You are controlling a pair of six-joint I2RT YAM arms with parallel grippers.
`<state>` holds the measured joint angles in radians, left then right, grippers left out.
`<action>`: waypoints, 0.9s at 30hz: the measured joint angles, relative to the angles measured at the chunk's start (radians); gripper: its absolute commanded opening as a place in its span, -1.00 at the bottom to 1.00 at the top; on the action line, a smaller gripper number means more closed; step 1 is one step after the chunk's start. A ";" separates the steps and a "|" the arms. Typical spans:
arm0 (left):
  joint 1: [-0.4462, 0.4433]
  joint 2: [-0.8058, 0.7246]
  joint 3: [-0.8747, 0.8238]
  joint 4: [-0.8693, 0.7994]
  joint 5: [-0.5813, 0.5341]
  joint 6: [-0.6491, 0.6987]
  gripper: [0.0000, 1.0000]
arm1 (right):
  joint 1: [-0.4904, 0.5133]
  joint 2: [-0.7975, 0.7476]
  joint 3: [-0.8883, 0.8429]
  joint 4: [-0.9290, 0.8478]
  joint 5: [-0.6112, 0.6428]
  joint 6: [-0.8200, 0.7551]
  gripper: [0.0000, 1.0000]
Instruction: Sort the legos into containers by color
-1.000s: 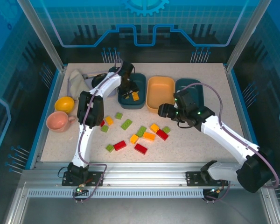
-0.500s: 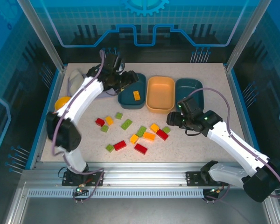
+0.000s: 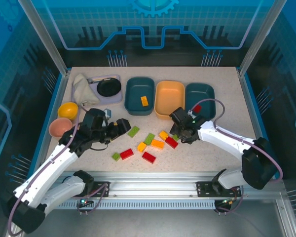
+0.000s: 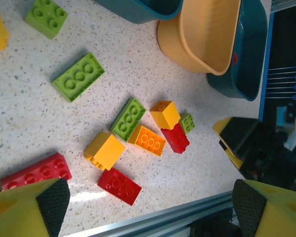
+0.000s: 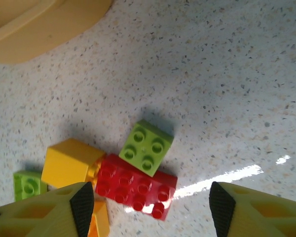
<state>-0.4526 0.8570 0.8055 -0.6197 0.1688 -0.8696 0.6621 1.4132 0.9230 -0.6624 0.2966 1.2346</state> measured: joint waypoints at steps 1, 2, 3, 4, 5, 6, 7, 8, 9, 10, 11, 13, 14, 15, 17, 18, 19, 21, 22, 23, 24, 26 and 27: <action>0.000 -0.018 -0.011 -0.002 0.000 -0.008 0.78 | -0.006 0.019 0.000 0.016 0.000 0.016 0.25; 0.000 -0.027 -0.017 -0.004 -0.002 -0.016 0.78 | -0.010 0.035 -0.001 0.028 0.000 0.028 0.24; 0.000 -0.032 -0.019 -0.004 -0.005 -0.020 0.78 | -0.014 0.054 -0.001 0.039 0.000 0.042 0.23; 0.000 -0.033 -0.019 -0.003 -0.007 -0.023 0.78 | -0.015 0.075 -0.001 0.051 0.000 0.056 0.22; 0.000 -0.033 -0.019 -0.002 -0.008 -0.023 0.78 | -0.017 0.091 -0.001 0.058 -0.001 0.068 0.21; 0.000 -0.033 -0.019 -0.003 -0.008 -0.023 0.78 | -0.017 0.109 -0.001 0.065 -0.002 0.079 0.21; 0.000 -0.032 -0.019 -0.003 -0.007 -0.023 0.78 | -0.017 0.127 -0.001 0.071 -0.004 0.091 0.21; 0.000 -0.032 -0.019 -0.003 -0.008 -0.023 0.78 | -0.017 0.141 -0.001 0.076 -0.006 0.101 0.21; 0.000 -0.031 -0.019 -0.003 -0.008 -0.023 0.78 | -0.017 0.156 -0.001 0.080 -0.010 0.114 0.22; 0.000 -0.028 -0.019 -0.003 -0.007 -0.022 0.78 | -0.017 0.169 -0.001 0.085 -0.013 0.125 0.23; 0.000 -0.024 -0.019 -0.003 -0.007 -0.022 0.78 | -0.017 0.179 -0.001 0.089 -0.016 0.134 0.25; 0.000 -0.016 -0.018 -0.003 -0.007 -0.022 0.79 | -0.017 0.202 0.000 0.097 -0.020 0.154 0.25; 0.000 -0.014 -0.018 -0.003 -0.007 -0.022 0.78 | -0.017 0.211 0.000 0.100 -0.021 0.160 0.24; 0.000 -0.013 -0.017 -0.003 -0.007 -0.022 0.78 | -0.017 0.221 0.000 0.101 -0.025 0.168 0.22; 0.000 -0.013 -0.017 -0.003 -0.007 -0.022 0.78 | -0.017 0.235 0.003 0.103 -0.032 0.182 0.16; 0.000 -0.013 -0.017 -0.003 -0.007 -0.022 0.78 | -0.017 0.244 0.006 0.103 -0.039 0.190 0.12; 0.000 -0.012 -0.017 -0.003 -0.007 -0.022 0.78 | -0.017 0.252 0.008 0.104 -0.044 0.196 0.07; 0.000 -0.009 -0.017 -0.003 -0.007 -0.022 0.78 | -0.017 0.264 0.014 0.098 -0.044 0.207 -0.04; 0.000 -0.007 -0.017 -0.003 -0.007 -0.022 0.78 | -0.017 0.264 0.014 0.095 -0.043 0.209 -0.11; 0.000 -0.005 -0.017 -0.003 -0.007 -0.021 0.78 | -0.017 0.264 0.014 0.095 -0.043 0.214 -0.15; 0.000 -0.002 -0.017 -0.003 -0.007 -0.021 0.78 | -0.017 0.266 0.015 0.095 -0.043 0.216 -0.21; 0.000 0.001 -0.017 -0.002 -0.006 -0.020 0.78 | -0.017 0.266 0.019 0.089 -0.042 0.220 -0.25; 0.000 0.002 -0.017 -0.001 -0.005 -0.020 0.78 | -0.017 0.266 0.024 0.089 -0.043 0.217 -0.27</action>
<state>-0.4526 0.8589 0.7883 -0.6205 0.1635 -0.8894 0.6449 1.6787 0.9470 -0.5739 0.2539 1.4513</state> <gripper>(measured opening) 0.893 0.384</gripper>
